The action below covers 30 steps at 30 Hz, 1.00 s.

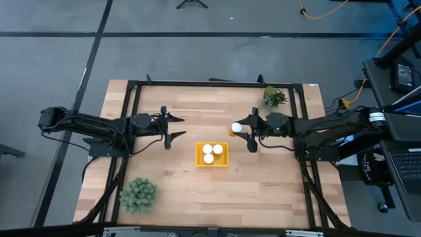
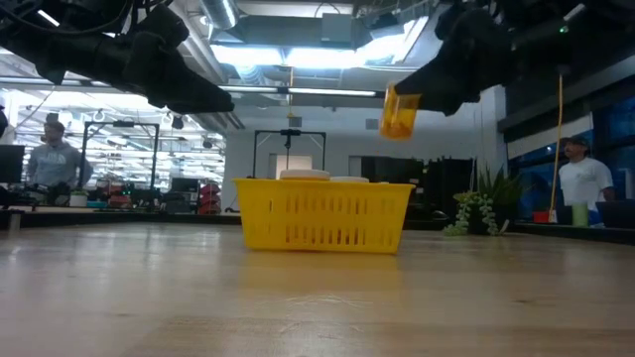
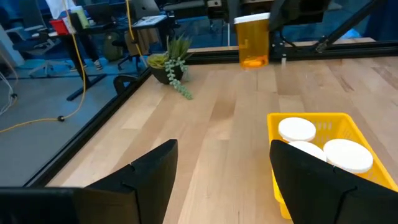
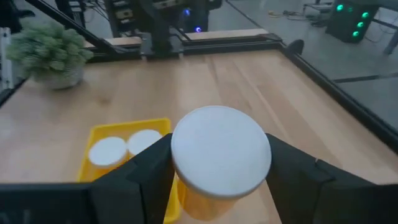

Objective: Pick and place pill bottles into a basket
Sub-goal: Put the orange pill bottle into the yellow bin

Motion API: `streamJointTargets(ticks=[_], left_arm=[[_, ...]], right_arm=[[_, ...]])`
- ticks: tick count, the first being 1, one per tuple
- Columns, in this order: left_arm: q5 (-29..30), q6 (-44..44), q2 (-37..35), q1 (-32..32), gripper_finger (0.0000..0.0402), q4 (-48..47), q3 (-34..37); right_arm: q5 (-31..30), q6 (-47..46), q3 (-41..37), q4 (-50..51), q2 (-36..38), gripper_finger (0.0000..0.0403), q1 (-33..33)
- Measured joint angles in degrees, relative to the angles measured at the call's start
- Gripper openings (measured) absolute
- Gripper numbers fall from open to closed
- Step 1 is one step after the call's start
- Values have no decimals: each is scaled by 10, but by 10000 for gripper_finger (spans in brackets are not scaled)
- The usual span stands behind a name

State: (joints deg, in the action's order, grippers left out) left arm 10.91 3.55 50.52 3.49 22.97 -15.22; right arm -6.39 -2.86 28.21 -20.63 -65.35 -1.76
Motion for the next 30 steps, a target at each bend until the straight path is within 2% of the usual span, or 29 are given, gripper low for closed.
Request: streamJointTargets(ticks=[6,11,13,16,20,30], left_arm=[[0,-4,0,0,251,0,0],[-1,-16,0,0,251,16,0],[-3,-29,0,0,251,19,0],[-3,-44,0,0,251,21,0],[-3,-45,0,0,251,26,0],[-3,-80,0,0,251,24,0]], right_arm=[[-3,-16,0,-2,-2,220,46],[-71,-11,9,1,-18,220,97],[-77,-6,19,1,-25,220,111],[-79,-4,43,26,-39,220,128],[-119,-19,86,96,-64,220,154],[-135,-43,201,191,-144,220,199]])
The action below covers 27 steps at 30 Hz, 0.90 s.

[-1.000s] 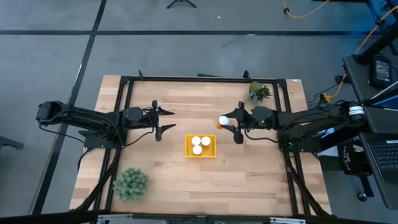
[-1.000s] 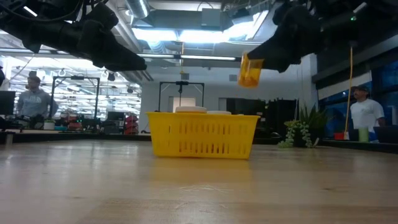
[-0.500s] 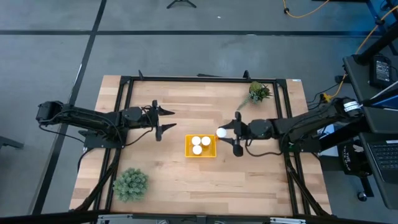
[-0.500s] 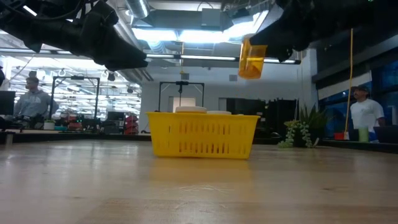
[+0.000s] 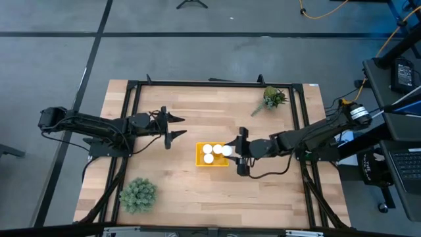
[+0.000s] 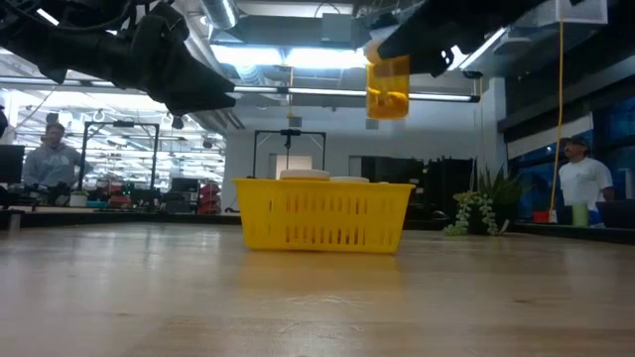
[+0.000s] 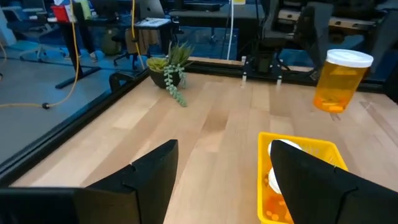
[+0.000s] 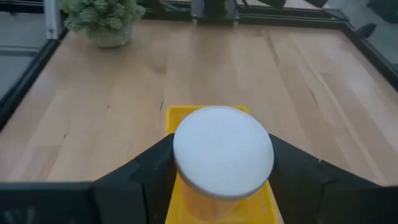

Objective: Pick and place pill bottles into a basket
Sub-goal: Put the orange pill bottle into the yellow bin

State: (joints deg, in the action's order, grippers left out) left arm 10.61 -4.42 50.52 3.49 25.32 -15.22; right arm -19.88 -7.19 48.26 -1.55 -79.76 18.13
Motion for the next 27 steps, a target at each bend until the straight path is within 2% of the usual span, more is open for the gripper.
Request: streamJointTargets(ticks=[6,13,20,27], left_arm=[[0,-24,0,0,251,-29,0],[0,-25,0,0,251,-51,0],[-1,-26,0,0,251,-51,0],[-2,-34,0,-1,251,-54,0]], right_arm=[[-26,-2,46,21,-38,220,12],[-26,-30,48,-1,-87,220,13],[-37,-15,48,-49,-139,220,12],[-38,-17,48,-50,-156,220,2]])
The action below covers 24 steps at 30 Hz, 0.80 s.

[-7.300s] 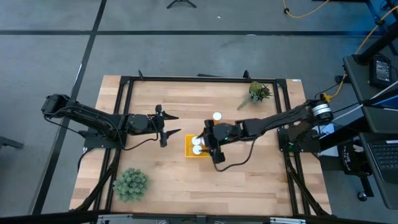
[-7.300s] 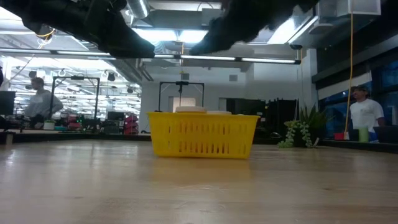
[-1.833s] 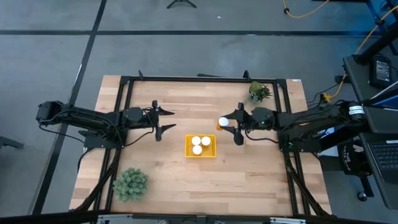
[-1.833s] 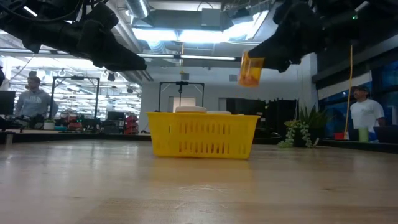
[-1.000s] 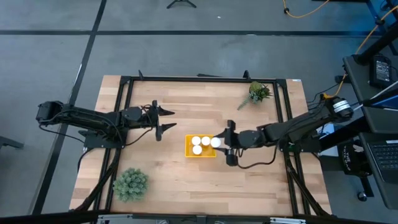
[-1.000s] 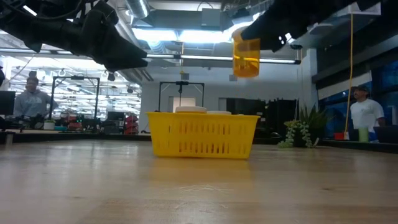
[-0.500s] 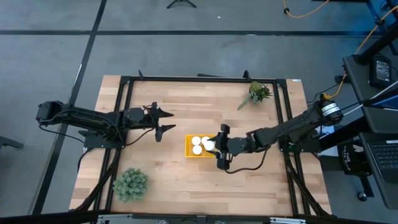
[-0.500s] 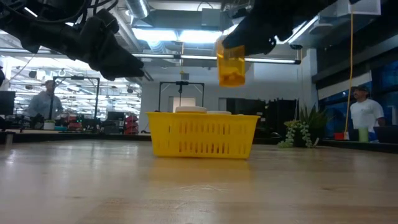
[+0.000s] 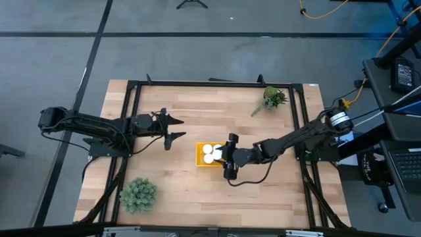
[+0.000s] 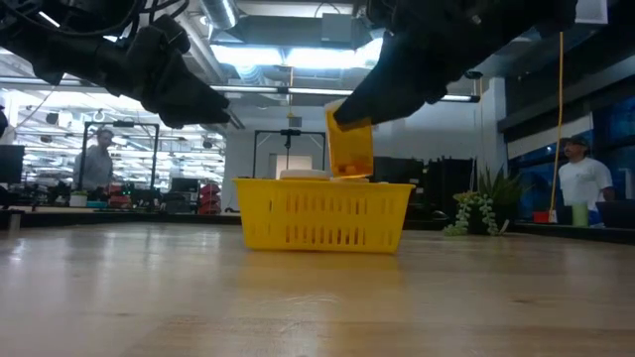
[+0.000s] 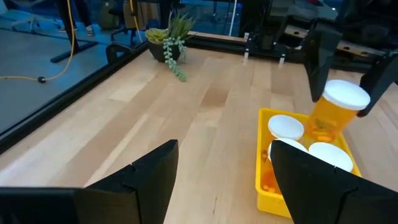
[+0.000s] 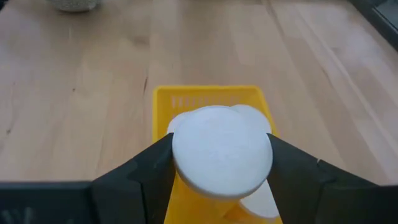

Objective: Pick and place pill bottles into a basket
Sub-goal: Put the orange pill bottle into the yellow bin

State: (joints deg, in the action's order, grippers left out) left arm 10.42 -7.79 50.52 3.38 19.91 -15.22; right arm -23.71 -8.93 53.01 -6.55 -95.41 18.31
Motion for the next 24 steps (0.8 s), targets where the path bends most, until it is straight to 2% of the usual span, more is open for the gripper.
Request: streamJointTargets(ticks=[13,20,24], left_arm=[[0,0,0,0,251,-3,0],[0,0,0,0,251,-5,0],[0,0,0,0,251,-5,0]], right_arm=[[1,-16,-3,-4,-25,220,-5],[-6,-29,-63,-113,-25,220,-5],[-7,-28,-73,-128,-25,220,-5]])
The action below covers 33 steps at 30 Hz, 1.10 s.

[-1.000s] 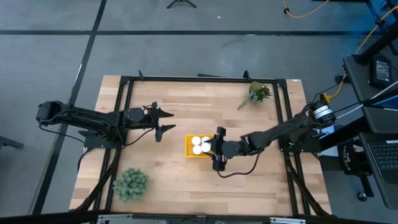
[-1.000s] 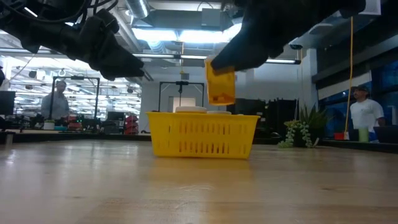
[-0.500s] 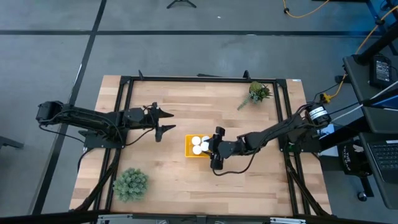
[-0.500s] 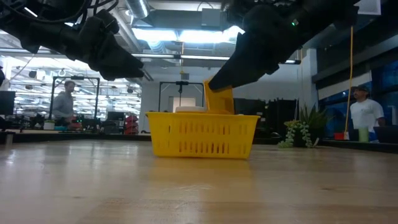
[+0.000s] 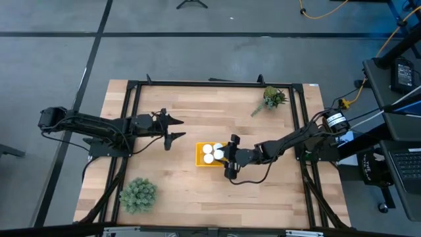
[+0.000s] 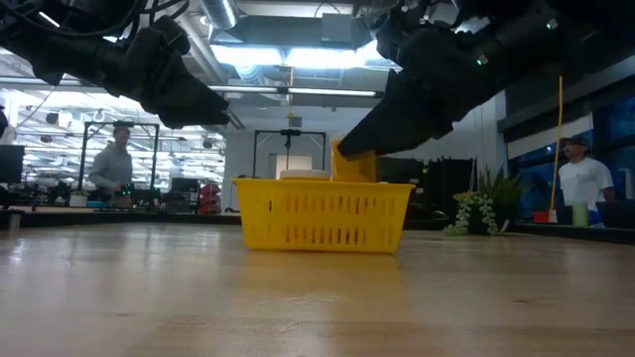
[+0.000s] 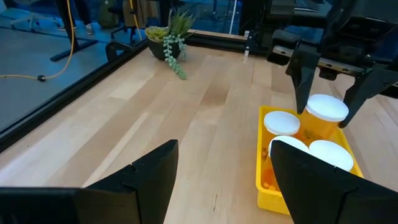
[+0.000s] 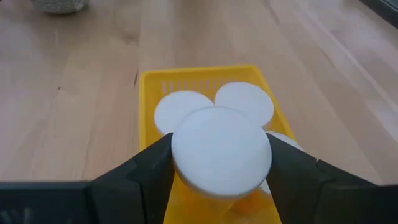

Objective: Pick and place pill bottles into a basket
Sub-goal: Put the orange pill bottle into the yellow bin

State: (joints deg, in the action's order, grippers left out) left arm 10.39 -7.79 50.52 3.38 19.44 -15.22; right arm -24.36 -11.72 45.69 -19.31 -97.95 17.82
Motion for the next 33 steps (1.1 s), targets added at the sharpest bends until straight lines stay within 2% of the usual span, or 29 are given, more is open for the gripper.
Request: streamJointTargets(ticks=[33], left_arm=[[0,0,0,0,251,0,0]], right_arm=[[15,-14,-2,-24,-21,221,0]])
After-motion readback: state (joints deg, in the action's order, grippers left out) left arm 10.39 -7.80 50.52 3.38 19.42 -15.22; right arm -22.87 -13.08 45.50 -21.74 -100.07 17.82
